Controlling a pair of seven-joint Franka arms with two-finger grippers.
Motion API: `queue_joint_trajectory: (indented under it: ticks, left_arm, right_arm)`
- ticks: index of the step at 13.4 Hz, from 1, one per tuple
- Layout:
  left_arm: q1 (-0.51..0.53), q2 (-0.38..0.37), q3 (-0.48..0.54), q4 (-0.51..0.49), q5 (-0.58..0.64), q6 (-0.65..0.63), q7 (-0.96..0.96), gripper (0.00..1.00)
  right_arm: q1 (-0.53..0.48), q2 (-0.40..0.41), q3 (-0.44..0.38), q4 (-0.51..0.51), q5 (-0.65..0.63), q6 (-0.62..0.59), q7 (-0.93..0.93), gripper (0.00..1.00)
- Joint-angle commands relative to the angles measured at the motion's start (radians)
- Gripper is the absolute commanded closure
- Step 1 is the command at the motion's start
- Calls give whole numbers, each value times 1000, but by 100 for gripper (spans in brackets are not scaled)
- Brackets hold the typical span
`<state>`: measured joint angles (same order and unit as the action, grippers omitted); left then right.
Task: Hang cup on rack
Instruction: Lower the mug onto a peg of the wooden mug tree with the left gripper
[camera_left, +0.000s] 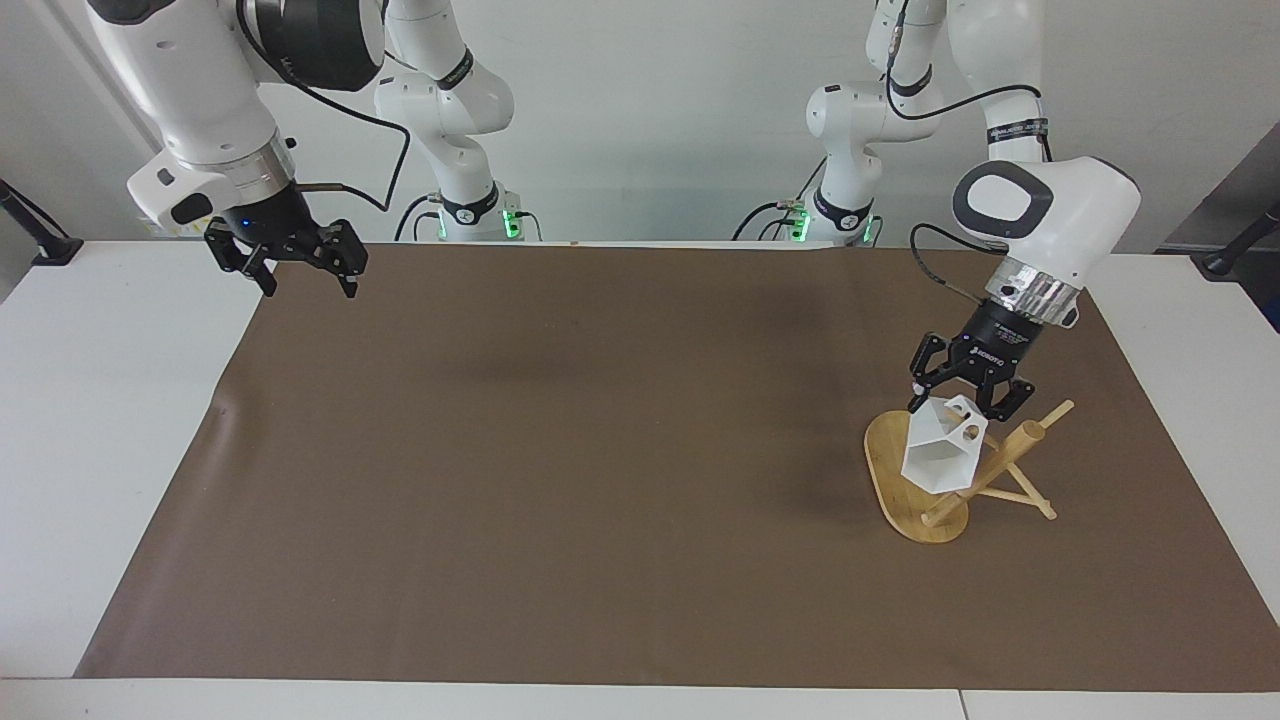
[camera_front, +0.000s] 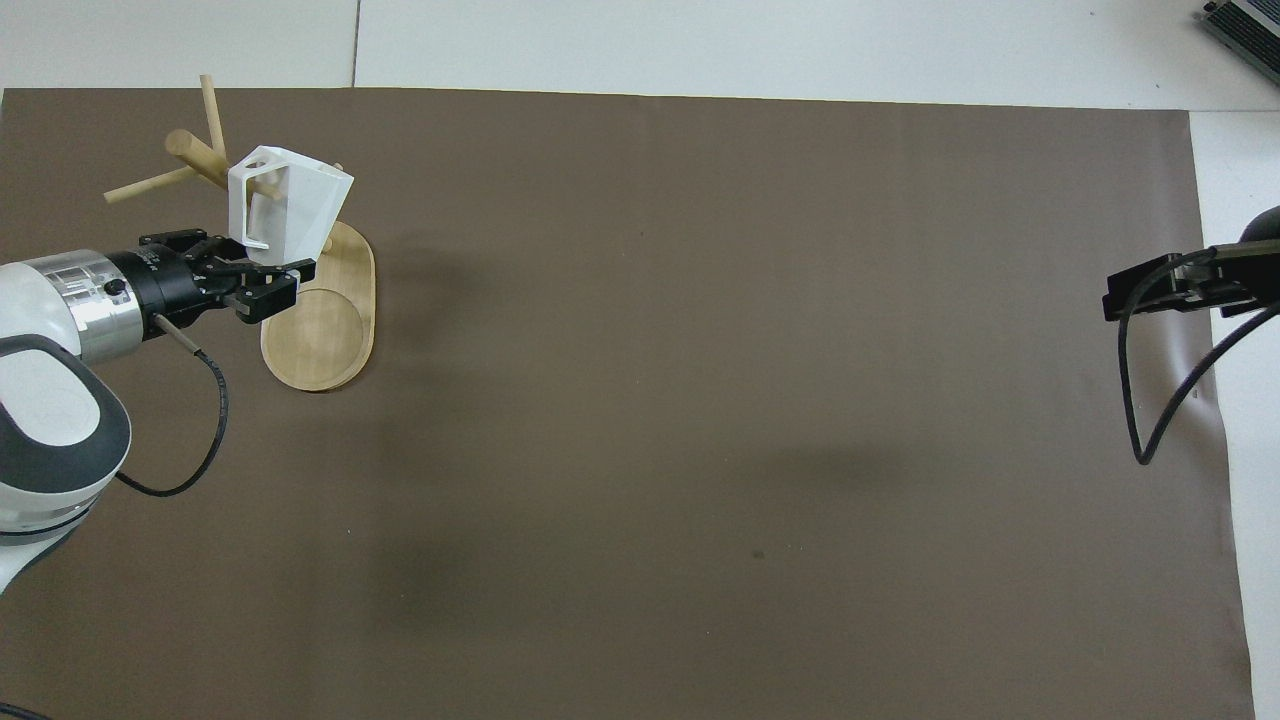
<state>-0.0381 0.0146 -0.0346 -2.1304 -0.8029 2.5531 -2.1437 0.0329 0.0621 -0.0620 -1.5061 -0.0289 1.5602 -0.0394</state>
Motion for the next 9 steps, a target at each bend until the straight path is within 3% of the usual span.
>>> queue_joint_trajectory:
  ticks: [1, 9]
  left_arm:
    - [1, -15, -1, -20, 19, 22, -25, 100]
    - [12, -15, -1, -20, 19, 22, -39, 100]
  right_arm:
    - [-5, -11, 1, -3, 29, -6, 23, 0]
    - [-4, -13, -19, -13, 24, -3, 72, 0]
